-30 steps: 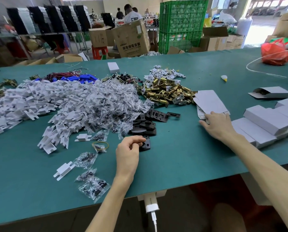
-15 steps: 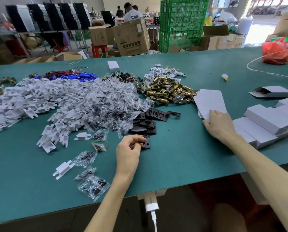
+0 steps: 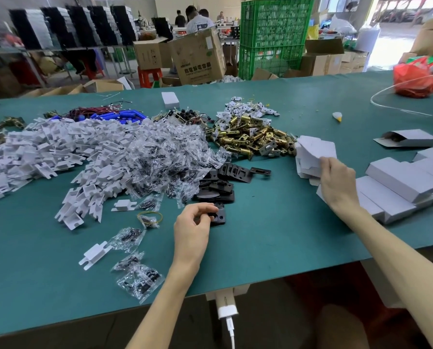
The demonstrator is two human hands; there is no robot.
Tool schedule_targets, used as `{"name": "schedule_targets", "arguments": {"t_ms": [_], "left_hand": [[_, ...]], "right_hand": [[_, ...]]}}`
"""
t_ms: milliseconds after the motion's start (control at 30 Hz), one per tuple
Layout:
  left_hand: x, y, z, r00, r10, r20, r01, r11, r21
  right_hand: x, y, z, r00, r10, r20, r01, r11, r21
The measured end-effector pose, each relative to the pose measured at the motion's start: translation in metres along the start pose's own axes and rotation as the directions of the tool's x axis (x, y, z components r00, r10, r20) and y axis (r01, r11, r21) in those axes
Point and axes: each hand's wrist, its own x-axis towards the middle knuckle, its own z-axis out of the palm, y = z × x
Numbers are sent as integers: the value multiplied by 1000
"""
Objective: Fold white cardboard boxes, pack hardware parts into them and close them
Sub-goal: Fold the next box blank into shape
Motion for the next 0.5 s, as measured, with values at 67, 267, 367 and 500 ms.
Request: {"name": "schedule_targets", "arguments": {"t_ms": [67,267,367,500], "left_hand": [[0,0,0,1000,4,11,-4,1000,-7],[-2,3,0,998,12,63,-8,998,-63],[-2,5,-1,997,41,70,-32,991,-130],[-2,5,-1,992,85,96,-62,974,-217]], "right_hand": [[3,-1,-7,985,142,-97,-127,981,146],[2,1,-14,891,425,-162,-315,834,453],[-10,-13,-6,909,414,-46,-325,775,543],[-33,-49,12,890,407,204,-420,563,712]]}}
